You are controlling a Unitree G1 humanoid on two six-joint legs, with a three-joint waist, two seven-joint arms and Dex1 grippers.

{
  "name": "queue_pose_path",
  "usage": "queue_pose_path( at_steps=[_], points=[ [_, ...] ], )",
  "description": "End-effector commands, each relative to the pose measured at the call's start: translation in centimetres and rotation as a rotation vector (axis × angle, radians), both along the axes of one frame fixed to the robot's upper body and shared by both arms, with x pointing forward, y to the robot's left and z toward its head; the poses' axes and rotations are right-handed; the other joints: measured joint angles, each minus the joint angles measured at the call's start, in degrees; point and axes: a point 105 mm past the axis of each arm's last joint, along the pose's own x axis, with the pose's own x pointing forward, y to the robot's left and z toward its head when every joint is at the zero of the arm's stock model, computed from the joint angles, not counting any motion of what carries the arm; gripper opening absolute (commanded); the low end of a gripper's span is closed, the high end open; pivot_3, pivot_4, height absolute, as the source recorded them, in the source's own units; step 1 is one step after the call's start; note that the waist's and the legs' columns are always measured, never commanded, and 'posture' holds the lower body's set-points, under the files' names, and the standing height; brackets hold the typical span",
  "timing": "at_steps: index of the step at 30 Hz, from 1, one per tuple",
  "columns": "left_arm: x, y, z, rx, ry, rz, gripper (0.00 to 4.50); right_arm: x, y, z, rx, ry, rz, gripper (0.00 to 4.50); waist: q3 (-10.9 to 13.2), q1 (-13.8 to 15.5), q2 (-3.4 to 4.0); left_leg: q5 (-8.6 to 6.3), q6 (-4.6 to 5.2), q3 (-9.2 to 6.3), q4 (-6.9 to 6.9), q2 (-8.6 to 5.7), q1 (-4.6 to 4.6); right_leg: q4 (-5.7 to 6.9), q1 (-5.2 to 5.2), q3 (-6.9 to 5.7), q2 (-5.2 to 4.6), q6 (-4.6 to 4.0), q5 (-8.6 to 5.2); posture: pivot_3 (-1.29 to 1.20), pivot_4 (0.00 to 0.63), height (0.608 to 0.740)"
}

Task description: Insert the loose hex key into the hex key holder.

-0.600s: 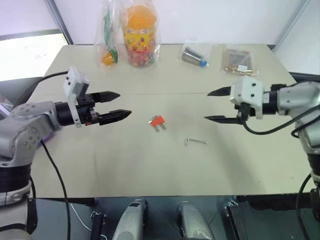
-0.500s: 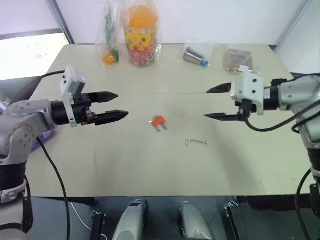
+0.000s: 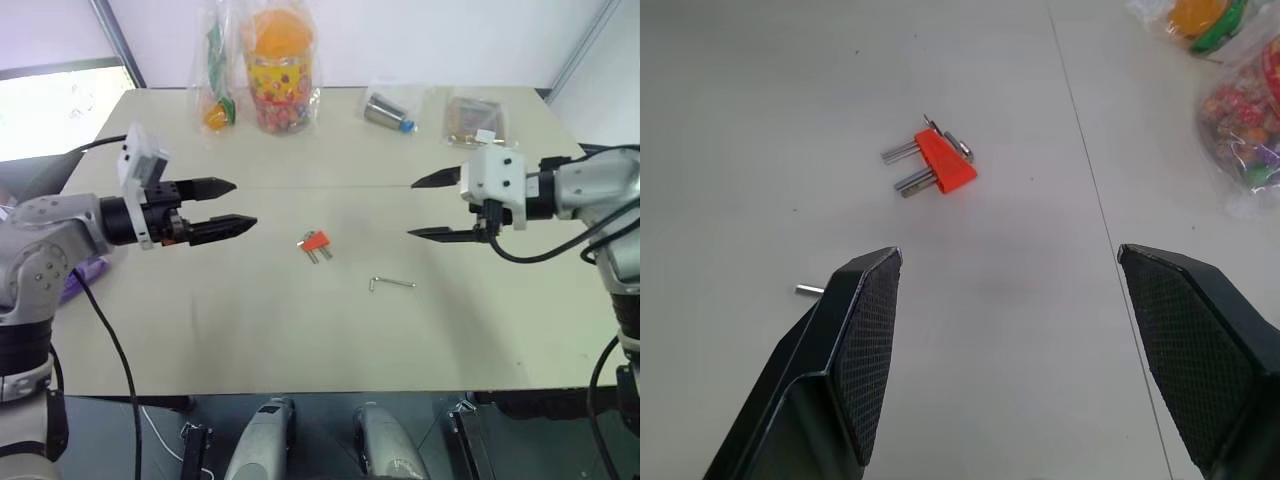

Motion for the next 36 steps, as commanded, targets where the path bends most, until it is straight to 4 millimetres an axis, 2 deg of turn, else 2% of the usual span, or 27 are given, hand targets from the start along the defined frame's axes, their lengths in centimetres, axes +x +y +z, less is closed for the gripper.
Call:
queue_pose_path(
  at_steps=[1,10,15,17,20,25,30,36],
  points=[
    [-0.2,0.1,0.5,0.002,-0.042,0.009,4.46,-0.1,0.5,1.1,0.007,-0.053,0.015,3.60,0.0,0.0,0.00,0.00,0.00,0.00,0.00,0.00,0.00,0.00,0.00,0.00,0.00,0.00,0.00,0.00,0.150,0.740],
    [-0.1,0.3,0.1,0.000,-0.035,0.041,4.46,0.4,0.8,0.7,0.024,-0.049,0.014,3.60,0.0,0.0,0.00,0.00,0.00,0.00,0.01,0.00,-0.03,0.01,-0.03,0.00,0.00,0.00,0.00,0.00,0.150,0.740],
    [0.0,0.8,-0.9,-0.011,-0.019,0.094,4.46,1.3,2.0,-0.3,0.089,-0.065,0.001,3.60,0.0,-0.2,-0.01,0.00,0.00,0.02,0.01,0.00,-0.03,0.08,-0.08,0.01,0.00,0.00,0.01,0.00,0.150,0.740],
    [-0.1,1.1,-1.5,-0.011,-0.016,0.130,4.46,2.3,3.1,-1.2,0.127,-0.087,-0.016,3.60,0.0,-0.3,-0.02,0.00,-0.01,0.05,0.00,0.04,-0.04,0.12,-0.14,0.00,0.01,-0.01,0.01,0.00,0.150,0.740],
    [-0.1,1.3,-2.3,-0.010,-0.016,0.186,4.46,4.3,4.6,-3.9,0.127,-0.113,-0.066,3.60,0.0,-0.2,-0.03,0.03,-0.05,0.06,0.01,0.07,-0.05,0.20,-0.21,-0.02,0.03,-0.05,0.03,0.00,0.150,0.740],
    [0.0,1.7,-2.6,0.004,-0.036,0.248,4.46,6.5,6.9,-7.4,0.127,-0.124,-0.118,3.60,0.0,0.1,-0.05,0.07,-0.12,0.03,0.04,0.05,-0.06,0.23,-0.21,-0.13,0.04,-0.07,0.05,0.00,0.150,0.740],
    [0.2,2.4,-2.5,0.013,-0.055,0.308,4.46,7.8,7.8,-9.6,0.089,-0.166,-0.163,3.60,0.0,0.0,-0.04,0.10,-0.16,0.00,0.01,0.05,-0.06,0.25,-0.23,-0.36,0.07,-0.11,0.08,0.00,0.150,0.740],
    [0.0,2.3,-2.8,0.011,-0.054,0.322,4.46,8.1,8.8,-10.7,0.083,-0.190,-0.169,3.60,0.0,-0.2,-0.04,0.13,-0.22,-0.02,0.00,0.06,-0.05,0.39,-0.30,-0.45,0.08,-0.14,0.09,0.00,0.150,0.740]
  ],
)
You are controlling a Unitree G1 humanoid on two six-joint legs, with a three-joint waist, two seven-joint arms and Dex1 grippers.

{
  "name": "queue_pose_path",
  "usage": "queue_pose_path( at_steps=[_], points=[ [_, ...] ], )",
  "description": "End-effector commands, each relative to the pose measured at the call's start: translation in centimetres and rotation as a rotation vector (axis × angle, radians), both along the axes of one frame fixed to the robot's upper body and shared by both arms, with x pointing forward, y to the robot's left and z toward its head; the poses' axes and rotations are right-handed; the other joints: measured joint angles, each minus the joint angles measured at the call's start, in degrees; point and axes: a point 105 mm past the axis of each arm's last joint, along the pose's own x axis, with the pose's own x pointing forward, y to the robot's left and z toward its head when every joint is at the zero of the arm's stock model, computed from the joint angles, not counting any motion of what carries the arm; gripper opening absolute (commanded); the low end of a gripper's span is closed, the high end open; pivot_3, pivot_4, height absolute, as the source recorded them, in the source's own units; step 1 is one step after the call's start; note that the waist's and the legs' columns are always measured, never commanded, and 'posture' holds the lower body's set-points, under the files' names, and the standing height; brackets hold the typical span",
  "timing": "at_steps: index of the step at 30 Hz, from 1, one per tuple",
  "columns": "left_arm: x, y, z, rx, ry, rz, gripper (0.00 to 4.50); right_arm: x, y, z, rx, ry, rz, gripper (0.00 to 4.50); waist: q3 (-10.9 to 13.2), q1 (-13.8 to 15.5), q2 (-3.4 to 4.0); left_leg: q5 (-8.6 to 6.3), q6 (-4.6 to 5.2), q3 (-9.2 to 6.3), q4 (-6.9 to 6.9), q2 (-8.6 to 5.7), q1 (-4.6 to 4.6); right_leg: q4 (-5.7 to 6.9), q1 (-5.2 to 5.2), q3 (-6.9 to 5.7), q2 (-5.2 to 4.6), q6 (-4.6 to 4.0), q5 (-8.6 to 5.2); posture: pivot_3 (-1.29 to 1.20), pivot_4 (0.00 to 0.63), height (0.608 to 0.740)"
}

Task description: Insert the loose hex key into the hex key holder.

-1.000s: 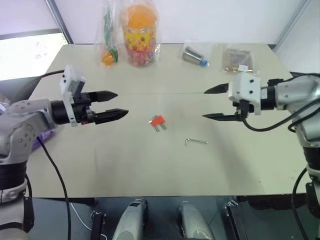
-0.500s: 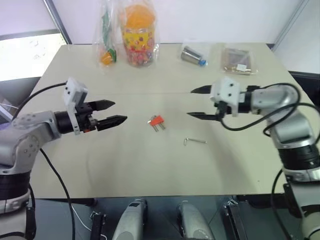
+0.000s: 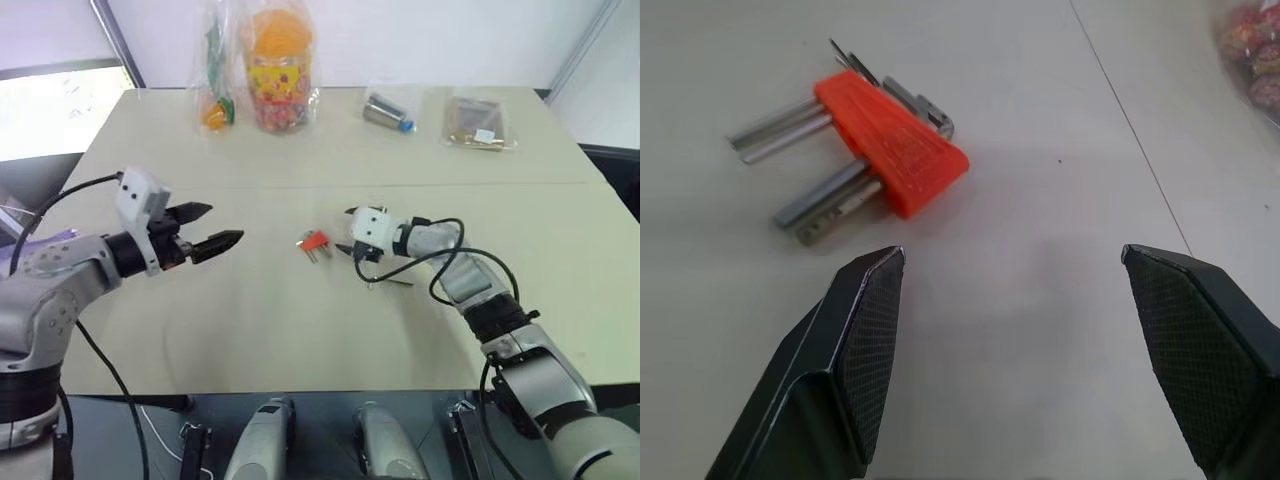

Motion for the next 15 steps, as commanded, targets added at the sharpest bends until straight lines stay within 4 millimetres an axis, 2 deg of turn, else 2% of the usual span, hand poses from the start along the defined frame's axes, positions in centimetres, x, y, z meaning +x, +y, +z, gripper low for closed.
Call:
queue_pose_path(
  at_steps=[1,15],
  points=[
    [-0.4,0.1,1.4,0.002,-0.073,0.011,4.46,0.2,1.3,1.4,0.015,-0.071,0.026,3.60,0.0,0.0,0.00,0.00,-0.01,0.00,0.01,0.00,0.01,0.04,-0.01,0.00,0.00,0.00,0.00,0.00,0.150,0.740],
    [-0.6,0.0,1.2,0.001,-0.079,0.025,4.46,-1.8,4.6,0.1,0.074,0.035,0.099,3.60,0.0,0.0,0.00,0.04,-0.07,-0.03,0.03,0.00,0.05,0.24,-0.05,-0.05,0.01,-0.01,0.00,0.00,0.150,0.740]
  ],
)
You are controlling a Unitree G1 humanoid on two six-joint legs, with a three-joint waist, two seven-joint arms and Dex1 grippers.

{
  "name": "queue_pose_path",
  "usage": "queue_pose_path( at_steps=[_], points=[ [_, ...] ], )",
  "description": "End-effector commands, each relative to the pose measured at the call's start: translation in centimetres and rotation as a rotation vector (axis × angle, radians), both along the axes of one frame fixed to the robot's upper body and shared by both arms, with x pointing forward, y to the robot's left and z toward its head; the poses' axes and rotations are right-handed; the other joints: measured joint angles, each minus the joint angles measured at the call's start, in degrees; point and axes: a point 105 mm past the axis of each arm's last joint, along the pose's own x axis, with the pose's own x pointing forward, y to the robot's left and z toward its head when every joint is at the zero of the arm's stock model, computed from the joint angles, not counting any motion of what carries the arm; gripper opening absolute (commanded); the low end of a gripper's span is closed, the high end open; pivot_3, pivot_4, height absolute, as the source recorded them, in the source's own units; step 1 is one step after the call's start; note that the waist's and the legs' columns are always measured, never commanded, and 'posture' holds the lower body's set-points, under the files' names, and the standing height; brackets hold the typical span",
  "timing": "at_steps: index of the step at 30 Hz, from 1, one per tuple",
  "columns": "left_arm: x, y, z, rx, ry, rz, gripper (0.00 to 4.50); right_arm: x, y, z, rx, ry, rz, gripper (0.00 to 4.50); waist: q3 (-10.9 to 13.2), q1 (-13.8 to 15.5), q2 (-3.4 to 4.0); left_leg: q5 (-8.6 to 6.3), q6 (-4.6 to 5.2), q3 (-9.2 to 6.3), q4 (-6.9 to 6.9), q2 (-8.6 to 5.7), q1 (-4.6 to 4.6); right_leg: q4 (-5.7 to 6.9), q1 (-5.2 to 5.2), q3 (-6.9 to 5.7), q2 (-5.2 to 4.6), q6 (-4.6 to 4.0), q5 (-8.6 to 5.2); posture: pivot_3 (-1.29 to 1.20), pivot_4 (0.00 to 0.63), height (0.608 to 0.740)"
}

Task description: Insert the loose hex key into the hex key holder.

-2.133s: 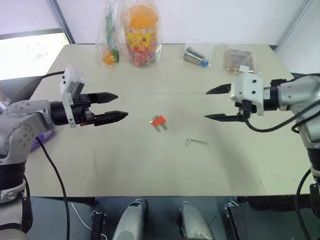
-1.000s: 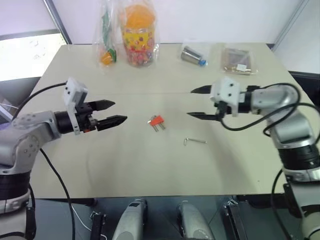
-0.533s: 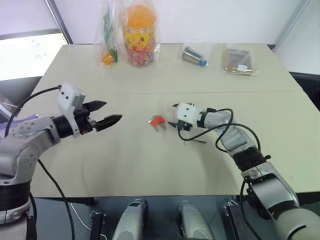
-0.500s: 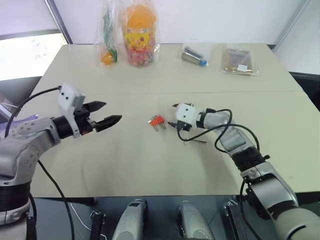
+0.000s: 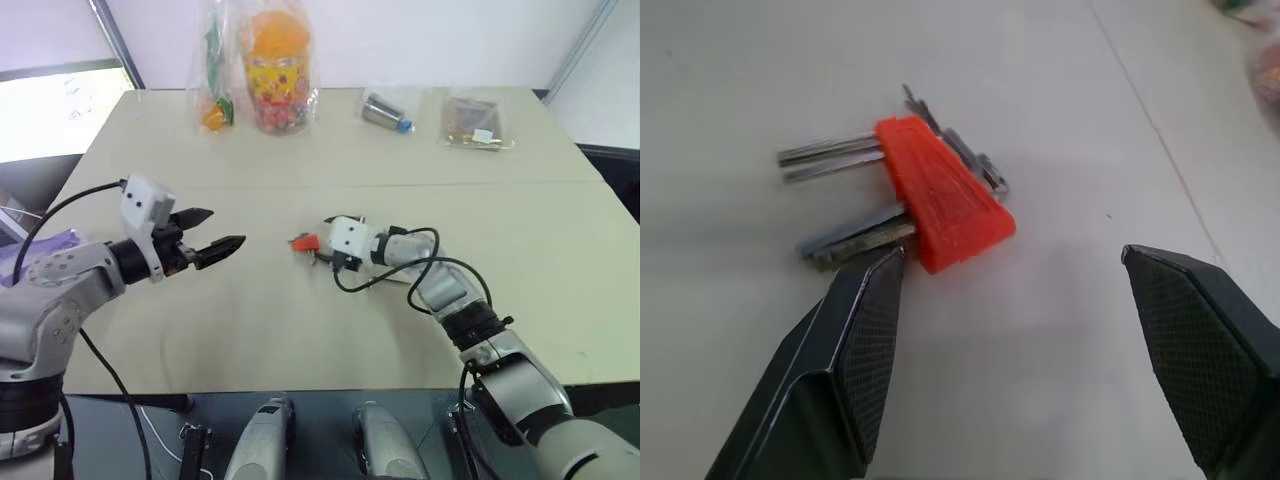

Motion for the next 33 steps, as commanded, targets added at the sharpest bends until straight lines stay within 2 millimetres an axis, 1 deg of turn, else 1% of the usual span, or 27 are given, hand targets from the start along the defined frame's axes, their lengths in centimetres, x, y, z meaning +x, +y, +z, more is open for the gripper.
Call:
queue_pose_path(
  at_steps=[1,5,14,18,23,27,33],
  points=[
    [-0.3,0.1,1.5,-0.004,-0.077,0.010,4.46,-0.5,1.1,0.9,0.028,-0.010,0.033,3.60,0.0,0.0,0.00,0.00,0.00,0.00,0.00,0.00,0.00,0.01,0.00,0.00,0.00,0.00,0.00,0.00,0.150,0.740],
    [-0.4,0.2,1.4,-0.005,-0.080,0.017,4.46,-0.9,1.9,0.0,0.019,0.026,0.043,3.60,0.0,-0.2,0.00,0.01,-0.01,-0.01,0.00,0.00,0.01,0.01,0.00,-0.02,0.00,-0.01,0.00,0.00,0.150,0.740],
    [-0.5,0.1,1.3,-0.011,-0.085,0.028,4.46,-1.4,3.5,-0.3,0.038,0.075,0.066,3.60,0.0,-1.3,-0.02,0.01,-0.02,-0.03,-0.02,0.03,0.07,0.09,0.00,-0.08,0.00,-0.04,0.02,0.00,0.150,0.740],
    [-0.4,0.1,1.4,-0.013,-0.088,0.032,4.46,-1.3,3.6,-0.5,0.043,0.100,0.062,3.60,0.0,-1.4,-0.02,0.01,-0.02,-0.02,-0.04,0.06,0.10,0.10,0.00,-0.12,0.00,-0.05,0.02,0.00,0.150,0.740],
    [-0.3,0.1,1.3,-0.014,-0.092,0.035,4.46,-0.7,3.6,-0.9,0.083,0.178,0.048,3.60,0.0,-1.5,-0.02,0.01,-0.02,-0.02,-0.04,0.07,0.14,0.10,0.02,-0.13,0.01,-0.07,0.03,0.00,0.150,0.740],
    [-0.1,-0.2,1.3,-0.017,-0.097,0.033,4.46,0.5,3.4,-1.1,0.077,0.205,0.028,3.60,0.0,-1.5,-0.02,0.01,-0.02,0.02,-0.06,0.14,0.25,0.10,0.10,-0.14,0.04,-0.13,0.06,0.00,0.150,0.740],
    [-0.1,-0.2,1.3,-0.019,-0.103,0.040,4.46,0.5,4.6,-1.5,0.086,0.255,0.042,3.60,0.0,-1.5,-0.03,0.00,-0.02,0.08,-0.13,0.19,0.58,0.10,0.35,-0.16,0.05,-0.16,0.08,0.00,0.150,0.740]
  ],
)
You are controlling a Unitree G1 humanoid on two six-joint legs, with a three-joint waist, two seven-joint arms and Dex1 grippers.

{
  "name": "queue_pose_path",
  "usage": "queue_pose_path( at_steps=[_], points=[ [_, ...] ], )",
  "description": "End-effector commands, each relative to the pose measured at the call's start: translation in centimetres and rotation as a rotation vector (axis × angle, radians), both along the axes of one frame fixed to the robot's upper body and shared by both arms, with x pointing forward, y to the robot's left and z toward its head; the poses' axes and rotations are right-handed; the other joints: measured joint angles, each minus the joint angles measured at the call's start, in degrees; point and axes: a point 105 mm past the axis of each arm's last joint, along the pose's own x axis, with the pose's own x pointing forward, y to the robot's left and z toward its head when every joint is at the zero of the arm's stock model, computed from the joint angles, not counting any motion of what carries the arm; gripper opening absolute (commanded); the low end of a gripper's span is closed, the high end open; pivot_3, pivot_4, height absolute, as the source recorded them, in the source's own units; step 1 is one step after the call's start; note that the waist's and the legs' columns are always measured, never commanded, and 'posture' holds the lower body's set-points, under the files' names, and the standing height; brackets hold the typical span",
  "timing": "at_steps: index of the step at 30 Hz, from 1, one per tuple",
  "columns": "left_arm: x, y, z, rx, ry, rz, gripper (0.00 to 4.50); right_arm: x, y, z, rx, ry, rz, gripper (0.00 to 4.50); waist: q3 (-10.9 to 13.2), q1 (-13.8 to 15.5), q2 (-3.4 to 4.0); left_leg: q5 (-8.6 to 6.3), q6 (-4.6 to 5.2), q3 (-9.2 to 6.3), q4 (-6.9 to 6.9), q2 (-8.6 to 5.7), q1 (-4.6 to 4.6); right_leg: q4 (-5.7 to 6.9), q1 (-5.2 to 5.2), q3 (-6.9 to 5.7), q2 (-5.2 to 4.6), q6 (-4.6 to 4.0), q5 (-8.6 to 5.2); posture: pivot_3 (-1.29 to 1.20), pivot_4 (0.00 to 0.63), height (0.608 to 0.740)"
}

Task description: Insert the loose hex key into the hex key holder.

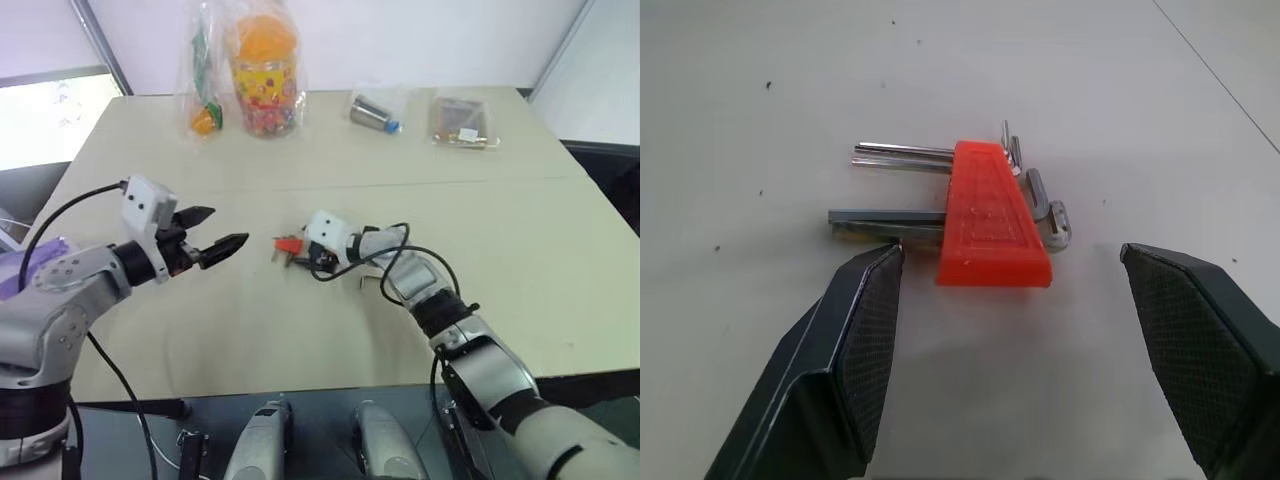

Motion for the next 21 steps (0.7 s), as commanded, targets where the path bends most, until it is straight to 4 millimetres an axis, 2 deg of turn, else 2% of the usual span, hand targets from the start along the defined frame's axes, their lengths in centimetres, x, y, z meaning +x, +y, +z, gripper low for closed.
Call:
queue_pose_path(
  at_steps=[1,16,19,21],
  points=[
    [-0.1,0.1,1.3,0.001,-0.067,0.011,4.46,-0.2,0.8,-0.7,-0.002,0.037,0.015,3.60,0.0,0.0,0.00,0.00,0.00,0.02,-0.03,0.01,0.09,0.00,0.07,0.00,0.00,0.00,0.00,0.00,0.150,0.740],
    [0.0,0.2,1.3,0.002,-0.080,0.026,4.46,-0.3,-0.7,-3.1,-0.052,0.155,-0.019,3.60,0.0,-0.1,0.00,-0.01,-0.02,0.06,-0.07,0.05,0.30,-0.02,0.26,-0.03,-0.02,-0.04,0.00,0.00,0.150,0.740],
    [0.0,0.2,1.3,0.005,-0.085,0.027,4.50,-0.3,-0.7,-3.1,-0.051,0.156,-0.022,2.74,0.0,0.0,0.00,-0.01,-0.02,0.06,-0.07,0.04,0.32,-0.03,0.28,-0.04,-0.03,-0.04,-0.01,0.00,0.150,0.740],
    [0.1,0.2,1.4,0.006,-0.088,0.029,4.50,-0.3,-0.7,-3.1,-0.051,0.156,-0.023,1.80,0.0,0.0,0.00,-0.01,-0.02,0.06,-0.07,0.05,0.33,-0.03,0.30,-0.04,-0.03,-0.04,-0.01,0.00,0.150,0.740]
  ],
)
